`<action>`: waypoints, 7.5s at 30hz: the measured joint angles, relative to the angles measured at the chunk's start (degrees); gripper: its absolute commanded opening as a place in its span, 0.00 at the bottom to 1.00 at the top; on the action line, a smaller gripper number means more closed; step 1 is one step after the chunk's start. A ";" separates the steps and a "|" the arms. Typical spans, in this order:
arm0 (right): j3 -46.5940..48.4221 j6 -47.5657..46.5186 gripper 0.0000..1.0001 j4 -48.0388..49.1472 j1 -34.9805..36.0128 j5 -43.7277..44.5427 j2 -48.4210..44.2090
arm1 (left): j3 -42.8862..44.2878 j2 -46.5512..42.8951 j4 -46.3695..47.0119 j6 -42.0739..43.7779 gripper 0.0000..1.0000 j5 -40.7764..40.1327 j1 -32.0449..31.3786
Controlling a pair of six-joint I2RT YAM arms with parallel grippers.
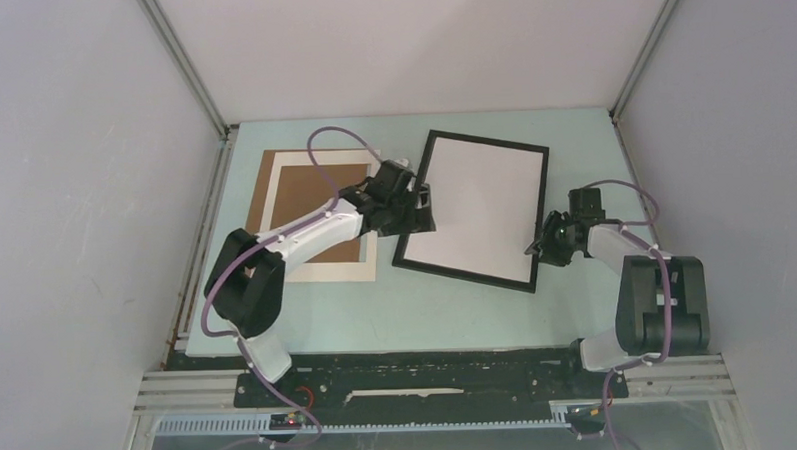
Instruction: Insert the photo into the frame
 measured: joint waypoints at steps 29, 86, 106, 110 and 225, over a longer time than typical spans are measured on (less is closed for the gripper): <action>-0.31 0.17 0.66 0.94 -0.11 -1.33 -4.17 | -4.20 3.85 1.05 2.51 0.95 6.95 11.19; 0.46 0.48 0.78 0.55 6.67 -4.20 -1.60 | -18.60 -15.43 22.99 -10.23 0.95 19.45 11.63; 6.29 1.36 0.79 1.22 2.60 -9.49 5.64 | 9.64 17.66 6.54 3.58 0.94 12.22 20.20; 6.29 1.46 0.79 1.62 2.05 -9.94 6.78 | 11.13 19.63 5.84 3.56 0.89 14.40 20.20; -12.92 9.09 0.30 8.85 20.70 -26.64 -2.05 | -48.00 -24.94 26.43 -8.07 0.00 19.76 32.74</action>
